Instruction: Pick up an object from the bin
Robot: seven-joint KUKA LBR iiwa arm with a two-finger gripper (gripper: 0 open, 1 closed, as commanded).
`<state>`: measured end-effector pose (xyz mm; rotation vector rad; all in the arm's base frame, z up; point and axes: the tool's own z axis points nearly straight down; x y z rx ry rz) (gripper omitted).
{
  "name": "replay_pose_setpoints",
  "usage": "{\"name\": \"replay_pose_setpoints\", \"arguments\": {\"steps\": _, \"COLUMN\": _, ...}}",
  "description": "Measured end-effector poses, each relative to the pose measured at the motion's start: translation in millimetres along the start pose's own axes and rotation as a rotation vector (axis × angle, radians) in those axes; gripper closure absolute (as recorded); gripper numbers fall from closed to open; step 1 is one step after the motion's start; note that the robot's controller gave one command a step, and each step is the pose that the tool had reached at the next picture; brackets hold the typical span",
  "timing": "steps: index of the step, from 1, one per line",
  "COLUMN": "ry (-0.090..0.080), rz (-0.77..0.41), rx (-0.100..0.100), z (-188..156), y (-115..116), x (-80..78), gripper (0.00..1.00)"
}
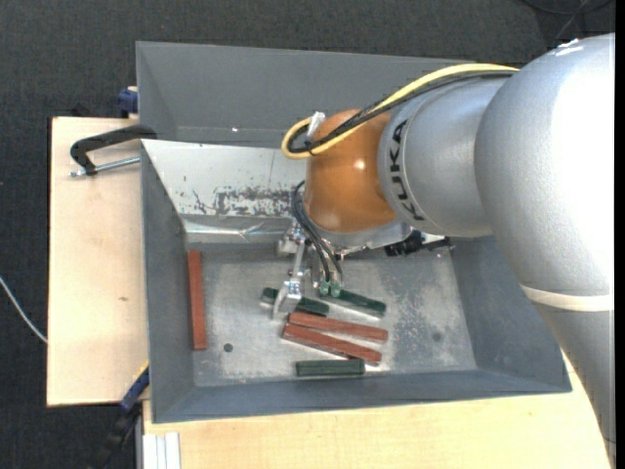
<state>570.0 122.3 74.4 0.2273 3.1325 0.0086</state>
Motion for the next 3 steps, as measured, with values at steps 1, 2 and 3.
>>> {"name": "replay_pose_setpoints", "arguments": {"steps": 1, "ry": 0.005, "rz": 0.05, "rx": 0.001, "z": -4, "y": -43, "x": 2.5, "gripper": 1.0}}
{"name": "replay_pose_setpoints", "arguments": {"steps": 2, "ry": 0.004, "rz": 0.05, "rx": 0.001, "z": -4, "y": -43, "x": 2.3, "gripper": 1.0}}
{"name": "replay_pose_setpoints", "arguments": {"steps": 3, "ry": -0.005, "rz": 0.094, "rx": 0.003, "z": -147, "y": -48, "x": -6.0, "gripper": 1.0}}
